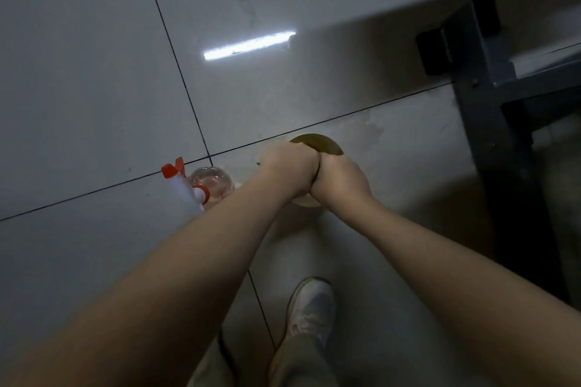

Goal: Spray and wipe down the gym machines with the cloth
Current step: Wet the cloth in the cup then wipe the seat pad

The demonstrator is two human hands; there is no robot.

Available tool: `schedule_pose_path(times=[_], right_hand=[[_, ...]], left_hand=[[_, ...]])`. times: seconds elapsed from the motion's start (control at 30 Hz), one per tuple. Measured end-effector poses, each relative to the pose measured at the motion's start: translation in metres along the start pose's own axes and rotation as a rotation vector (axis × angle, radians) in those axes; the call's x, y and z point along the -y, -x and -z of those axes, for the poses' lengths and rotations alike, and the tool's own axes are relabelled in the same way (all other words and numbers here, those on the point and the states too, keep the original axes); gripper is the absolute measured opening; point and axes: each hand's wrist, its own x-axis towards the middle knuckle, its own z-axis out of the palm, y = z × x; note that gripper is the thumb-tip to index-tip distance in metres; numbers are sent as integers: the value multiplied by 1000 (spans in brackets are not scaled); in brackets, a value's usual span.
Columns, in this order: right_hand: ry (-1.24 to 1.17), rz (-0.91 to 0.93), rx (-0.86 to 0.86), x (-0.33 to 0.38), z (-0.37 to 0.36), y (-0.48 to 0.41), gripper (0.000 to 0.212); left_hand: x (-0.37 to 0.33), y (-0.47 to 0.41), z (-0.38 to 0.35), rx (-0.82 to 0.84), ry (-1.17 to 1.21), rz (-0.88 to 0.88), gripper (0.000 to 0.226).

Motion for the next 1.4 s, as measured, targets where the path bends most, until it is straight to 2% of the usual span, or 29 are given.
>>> schedule_pose_path(times=[0.07,0.13,0.2,0.27,0.37,0.43,0.5,0.57,0.67,0.77,0.87,0.93,1.03,1.13,1.2,1.3,1.4], right_hand=[[55,27,-47,-3,-5,-1,19],[61,51,-86,-5,-11,-2,18],[30,62,-98,-8,-14,-2,16],[-53,67,-66,-12,-15,-1,9],[-240,44,-9,-19,-7,8,6],[-435,-21,1,-25,2,14,10],[-625,-160,34,-31,10,20,15],[-863,-327,132,-38,18,24,13],[-1105,-375,394,-40,21,30,26],[-1079,-263,747,-29,26,41,31],[-1044,-197,890,-24,33,47,31],[-934,-144,864,-24,42,47,28],[-695,-67,695,-18,50,49,23],[-470,-53,406,-8,43,38,21],[-314,-25,207,-4,33,25,8],[-171,-23,27,-5,13,6,19],[-33,8,-66,-9,3,-4,20]], left_hand=[[1,-11,-4,149,84,9,6],[4,-22,-5,276,122,-28,15],[5,-26,-4,331,166,-38,3],[5,-20,-4,289,220,-51,16],[8,-2,-5,106,393,-55,37],[11,14,-3,-42,570,-75,57],[14,32,-2,-209,689,-42,73],[16,51,-3,-352,732,-42,76],[15,64,-8,-433,574,-309,81],[12,54,-14,-467,314,-552,80],[6,50,-8,-470,252,-686,81],[5,50,-2,-483,206,-709,75],[1,50,16,-413,78,-669,45],[-6,44,35,-183,-172,-389,20],[-8,31,37,-109,-190,-248,19],[-10,9,30,-31,-164,-133,20],[-9,-16,24,246,-68,-34,23]])
